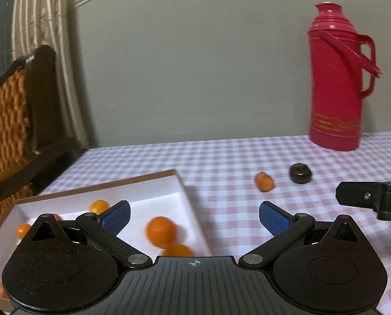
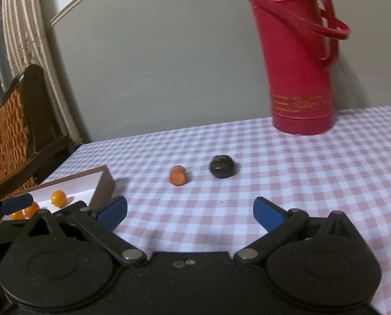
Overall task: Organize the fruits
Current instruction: 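Withdraw both open grippers from the box toward the two remaining fruits, then close the left gripper on the reddish oblong fruit while the right closes on the dark fruit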
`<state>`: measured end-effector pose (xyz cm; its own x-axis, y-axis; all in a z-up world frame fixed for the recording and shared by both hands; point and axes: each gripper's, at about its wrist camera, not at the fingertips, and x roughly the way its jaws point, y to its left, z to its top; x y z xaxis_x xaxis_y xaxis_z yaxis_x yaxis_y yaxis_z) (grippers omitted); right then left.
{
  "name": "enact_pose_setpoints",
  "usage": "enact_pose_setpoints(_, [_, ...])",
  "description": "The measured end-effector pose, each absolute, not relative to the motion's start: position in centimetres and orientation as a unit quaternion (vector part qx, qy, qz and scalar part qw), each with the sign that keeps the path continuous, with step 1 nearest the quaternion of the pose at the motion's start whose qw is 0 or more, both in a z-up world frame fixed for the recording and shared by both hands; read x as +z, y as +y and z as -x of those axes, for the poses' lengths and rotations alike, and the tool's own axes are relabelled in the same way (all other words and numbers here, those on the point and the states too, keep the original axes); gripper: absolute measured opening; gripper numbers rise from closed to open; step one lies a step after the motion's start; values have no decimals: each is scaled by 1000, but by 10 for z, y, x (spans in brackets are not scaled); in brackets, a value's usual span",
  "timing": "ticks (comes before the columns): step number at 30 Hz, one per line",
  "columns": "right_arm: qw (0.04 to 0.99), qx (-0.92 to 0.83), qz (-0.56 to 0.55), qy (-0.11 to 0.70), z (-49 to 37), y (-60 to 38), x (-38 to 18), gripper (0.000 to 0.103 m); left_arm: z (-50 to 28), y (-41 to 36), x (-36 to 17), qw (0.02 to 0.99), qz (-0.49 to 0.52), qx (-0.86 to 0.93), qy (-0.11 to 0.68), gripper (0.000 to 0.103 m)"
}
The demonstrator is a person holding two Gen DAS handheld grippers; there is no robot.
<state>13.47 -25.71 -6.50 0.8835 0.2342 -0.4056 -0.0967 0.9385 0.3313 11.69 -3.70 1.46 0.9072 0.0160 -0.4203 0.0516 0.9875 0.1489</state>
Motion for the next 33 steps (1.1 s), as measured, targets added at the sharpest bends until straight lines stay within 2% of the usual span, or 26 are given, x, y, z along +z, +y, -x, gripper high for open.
enact_pose_setpoints(19, [959, 20, -160, 234, -149, -302, -83, 97, -147, -90, -2, 966, -70, -49, 244, 103])
enact_pose_setpoints(24, [961, 19, -152, 232, -161, -303, -84, 94, -163, -95, -7, 965, -65, -39, 253, 103])
enact_pose_setpoints(26, [959, 23, -155, 234, -167, -303, -85, 90, -169, -96, -10, 964, -58, -38, 257, 100])
enact_pose_setpoints(28, [959, 26, -155, 237, -173, -302, -86, 87, -176, -97, -13, 962, -55, -44, 265, 89])
enact_pose_setpoints(33, [956, 38, -157, 243, -192, -300, -91, 78, -189, -94, -18, 956, -38, -49, 287, 83])
